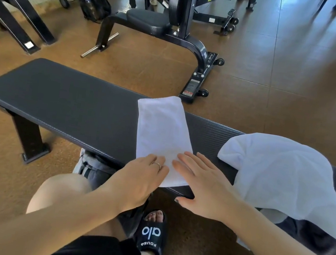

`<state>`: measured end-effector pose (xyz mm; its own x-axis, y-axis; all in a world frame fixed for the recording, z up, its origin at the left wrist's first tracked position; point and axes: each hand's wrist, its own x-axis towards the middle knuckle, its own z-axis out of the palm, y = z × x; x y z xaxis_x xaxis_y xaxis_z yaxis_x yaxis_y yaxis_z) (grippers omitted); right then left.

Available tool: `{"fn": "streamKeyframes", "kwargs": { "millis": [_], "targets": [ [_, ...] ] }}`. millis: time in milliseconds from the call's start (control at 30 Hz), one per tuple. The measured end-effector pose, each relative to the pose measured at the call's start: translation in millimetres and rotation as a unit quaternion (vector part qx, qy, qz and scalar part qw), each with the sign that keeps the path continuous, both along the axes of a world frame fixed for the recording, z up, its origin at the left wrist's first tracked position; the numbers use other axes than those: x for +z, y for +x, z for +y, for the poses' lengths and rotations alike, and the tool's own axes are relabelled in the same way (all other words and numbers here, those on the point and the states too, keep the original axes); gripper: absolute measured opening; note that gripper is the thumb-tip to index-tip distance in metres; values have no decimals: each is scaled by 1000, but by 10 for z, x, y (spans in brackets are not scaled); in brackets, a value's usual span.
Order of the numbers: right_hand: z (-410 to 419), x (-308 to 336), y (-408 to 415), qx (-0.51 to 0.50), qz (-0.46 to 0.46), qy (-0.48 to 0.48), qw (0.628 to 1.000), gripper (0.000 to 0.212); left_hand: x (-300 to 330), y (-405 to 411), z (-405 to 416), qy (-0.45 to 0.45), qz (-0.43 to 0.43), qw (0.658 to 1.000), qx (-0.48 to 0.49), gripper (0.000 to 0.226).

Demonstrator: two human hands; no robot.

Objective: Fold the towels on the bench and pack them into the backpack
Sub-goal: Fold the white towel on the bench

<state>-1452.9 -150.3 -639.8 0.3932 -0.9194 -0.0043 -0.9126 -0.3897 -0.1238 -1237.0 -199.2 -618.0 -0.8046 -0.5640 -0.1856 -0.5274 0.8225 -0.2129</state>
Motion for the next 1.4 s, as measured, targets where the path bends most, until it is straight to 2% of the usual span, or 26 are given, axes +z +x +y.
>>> {"fn": "streamKeyframes", "kwargs": {
  "millis": [167,233,400,533,667,767,900,1000,1067,1133,1233,1400],
  "targets": [
    [-4,-11,62,-18,-12,-22,1000,78,-23,-96,97,-49,-43,998,25,69],
    [10,-23,69,-23,-13,-23,999,78,-9,-120,110,-55,-43,997,30,66],
    [31,-15,90,-22,-9,-34,999,77,59,8,97,16,23,999,37,49],
    [46,31,83,-15,0,-69,997,65,171,40,116,58,99,989,95,28],
    [41,27,67,-1,-25,-82,996,48,227,113,63,103,91,983,126,34],
    [12,-9,43,6,-74,-97,992,30,253,225,34,143,98,977,123,36],
    [-107,40,13,-63,-164,-73,982,17,296,354,-21,165,169,964,120,27],
    [-218,116,7,-109,-213,8,971,16,315,400,-131,195,211,944,162,7],
    [-283,184,7,-141,-237,61,959,15,290,403,-223,224,242,923,198,10],
    [-353,226,19,-177,-250,92,948,25,260,406,-285,251,280,897,231,14],
    [-460,236,76,-216,-260,95,936,36,231,390,-361,271,320,865,274,19],
    [-571,80,179,-269,-250,64,928,36,187,314,-475,269,333,848,312,19]
  ]
}}
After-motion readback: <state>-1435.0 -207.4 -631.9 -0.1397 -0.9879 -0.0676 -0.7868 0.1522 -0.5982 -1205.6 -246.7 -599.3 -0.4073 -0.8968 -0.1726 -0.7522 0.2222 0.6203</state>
